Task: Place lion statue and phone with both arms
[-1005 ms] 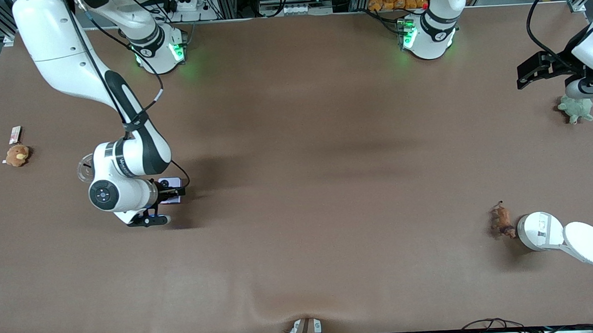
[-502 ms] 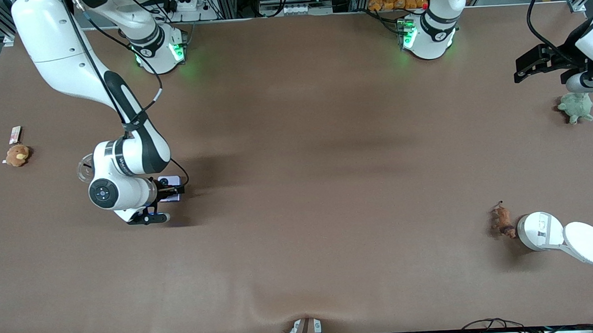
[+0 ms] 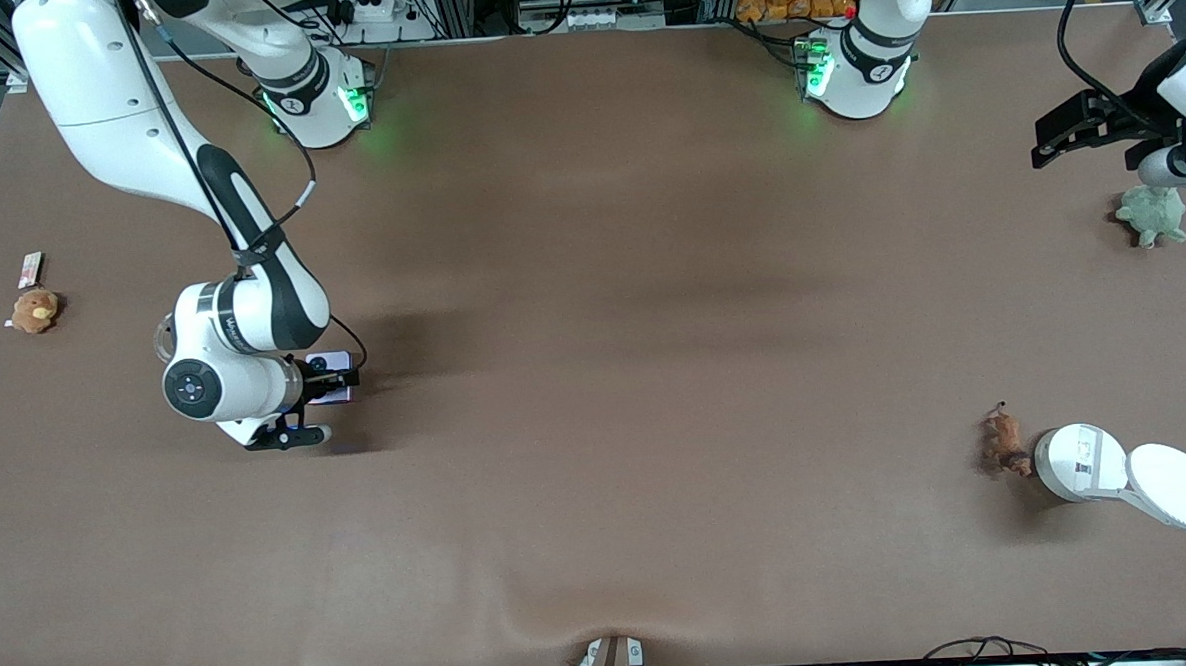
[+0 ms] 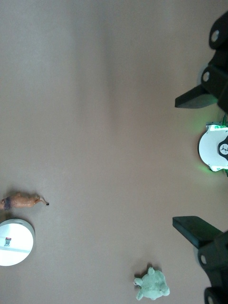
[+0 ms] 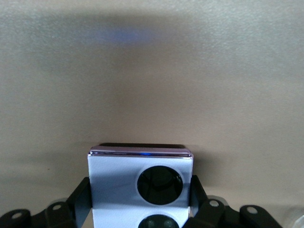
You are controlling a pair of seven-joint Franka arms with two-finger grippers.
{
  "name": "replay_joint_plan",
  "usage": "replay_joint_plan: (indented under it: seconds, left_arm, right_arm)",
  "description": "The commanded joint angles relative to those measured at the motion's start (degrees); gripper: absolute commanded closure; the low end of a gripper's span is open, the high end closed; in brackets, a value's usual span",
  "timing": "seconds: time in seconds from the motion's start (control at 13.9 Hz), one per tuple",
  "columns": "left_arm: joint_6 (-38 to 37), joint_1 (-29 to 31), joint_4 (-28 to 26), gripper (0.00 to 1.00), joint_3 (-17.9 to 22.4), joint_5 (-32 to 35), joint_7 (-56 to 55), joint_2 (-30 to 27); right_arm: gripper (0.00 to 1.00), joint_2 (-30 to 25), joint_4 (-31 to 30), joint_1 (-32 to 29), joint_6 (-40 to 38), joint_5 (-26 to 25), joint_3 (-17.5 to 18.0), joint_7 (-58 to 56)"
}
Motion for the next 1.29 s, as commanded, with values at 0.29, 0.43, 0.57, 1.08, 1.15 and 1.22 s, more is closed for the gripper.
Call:
replay_joint_plan:
  seconds: [0.29, 0.43, 0.57, 1.08, 1.15, 1.22]
  left_arm:
    - [0.16, -0.56, 4.41, 0.00, 0.33, 1.02, 0.27, 1.11]
    - [0.25, -0.38, 4.50, 0.00, 0.42, 1.28, 0.27, 1.19]
    - [0.60, -0.38, 4.68, 0.00, 0.59, 1.28, 0.27, 2.86]
    - [4.12, 0.06, 4.59, 0.00, 0.42, 2.52, 0.26, 3.13]
    - [4.38, -0.03, 4.59, 0.00, 0.42, 2.78, 0.35, 3.13]
    - [4.38, -0.29, 4.59, 0.00, 0.33, 2.95, 0.35, 3.04]
  right_arm:
    - [0.00, -3.09, 8.72, -1.85, -14.92, 0.41, 1.07, -0.34]
    - [0.00, -2.91, 18.57, -2.03, -25.31, 0.50, 1.07, -0.08]
    - [0.00, -3.00, 26.22, -2.03, -27.64, 0.50, 1.07, -0.25]
    - [0.00, -8.60, 49.29, -5.28, -43.20, -0.03, 1.25, -0.61]
    - [0.00, -9.84, 49.29, -5.10, -44.15, 0.14, 1.25, -0.43]
    - [0.00, -11.42, 49.20, -4.93, -46.42, 0.06, 1.25, -0.08]
